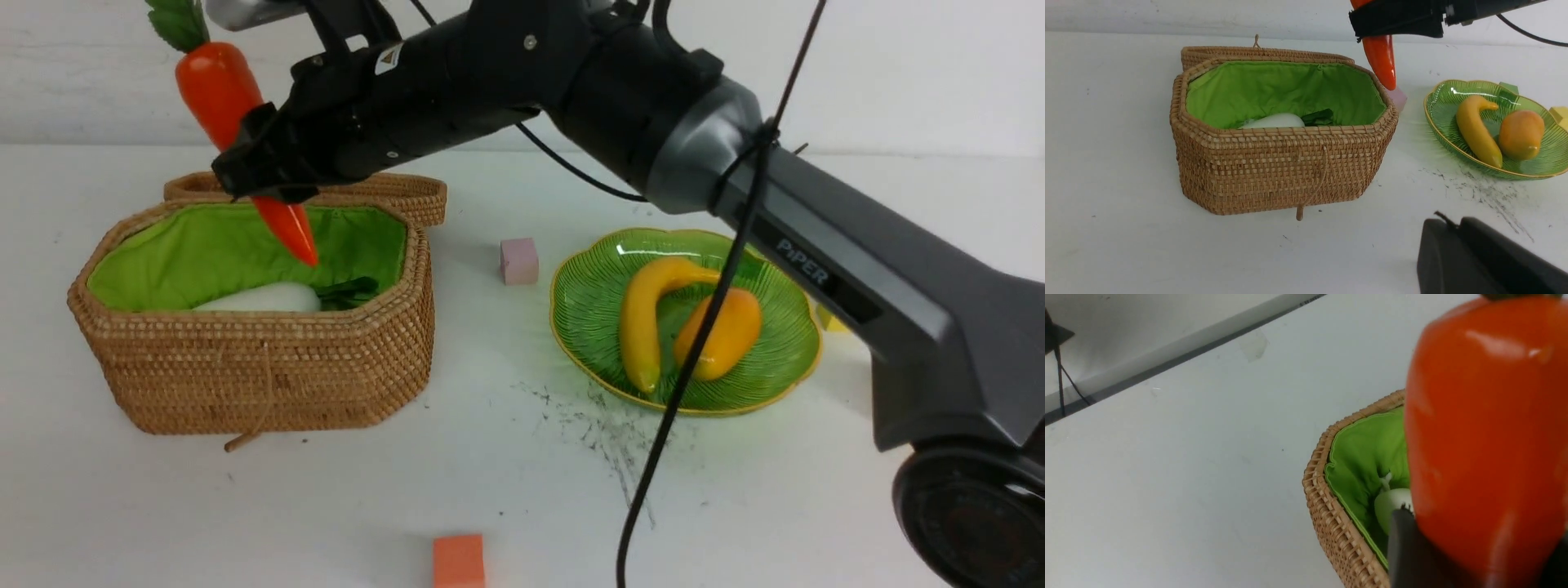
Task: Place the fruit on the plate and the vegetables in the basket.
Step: Use the right arm to grab a carrot and put it into the left basket
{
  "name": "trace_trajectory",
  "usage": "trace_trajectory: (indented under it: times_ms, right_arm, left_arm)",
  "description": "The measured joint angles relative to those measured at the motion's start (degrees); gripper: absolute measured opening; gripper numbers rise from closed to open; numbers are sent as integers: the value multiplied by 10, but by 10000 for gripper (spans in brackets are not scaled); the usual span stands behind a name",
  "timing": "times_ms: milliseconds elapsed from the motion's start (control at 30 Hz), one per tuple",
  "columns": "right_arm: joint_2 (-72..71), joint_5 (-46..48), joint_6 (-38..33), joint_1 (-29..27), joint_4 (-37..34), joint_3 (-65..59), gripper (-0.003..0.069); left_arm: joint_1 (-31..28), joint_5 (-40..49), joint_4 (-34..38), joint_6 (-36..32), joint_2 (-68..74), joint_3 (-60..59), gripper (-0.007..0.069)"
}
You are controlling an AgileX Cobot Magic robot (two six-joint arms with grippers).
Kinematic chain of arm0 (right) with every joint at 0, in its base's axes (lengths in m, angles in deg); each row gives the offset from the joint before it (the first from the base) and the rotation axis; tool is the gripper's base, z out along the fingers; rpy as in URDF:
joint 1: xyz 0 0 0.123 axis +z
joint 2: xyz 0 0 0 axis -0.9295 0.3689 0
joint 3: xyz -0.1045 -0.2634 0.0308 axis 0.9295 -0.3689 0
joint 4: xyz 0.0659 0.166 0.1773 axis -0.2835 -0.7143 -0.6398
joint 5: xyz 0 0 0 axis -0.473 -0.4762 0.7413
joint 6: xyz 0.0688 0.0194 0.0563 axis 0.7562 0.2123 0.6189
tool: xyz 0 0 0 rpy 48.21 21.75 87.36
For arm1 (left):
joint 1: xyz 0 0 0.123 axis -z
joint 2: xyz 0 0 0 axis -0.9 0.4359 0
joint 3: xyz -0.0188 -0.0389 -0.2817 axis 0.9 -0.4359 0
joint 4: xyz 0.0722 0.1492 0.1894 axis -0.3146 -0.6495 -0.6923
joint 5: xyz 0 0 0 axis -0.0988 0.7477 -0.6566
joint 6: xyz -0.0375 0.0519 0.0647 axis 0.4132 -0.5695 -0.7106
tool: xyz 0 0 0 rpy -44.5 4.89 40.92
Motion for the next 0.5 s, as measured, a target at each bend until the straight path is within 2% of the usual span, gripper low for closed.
trace_trajectory:
  times_ms: [500]
  right_arm:
    - [66,-128,-89,0,-12,0,297]
  left_arm:
    - [0,0,-3,0,0,0,39]
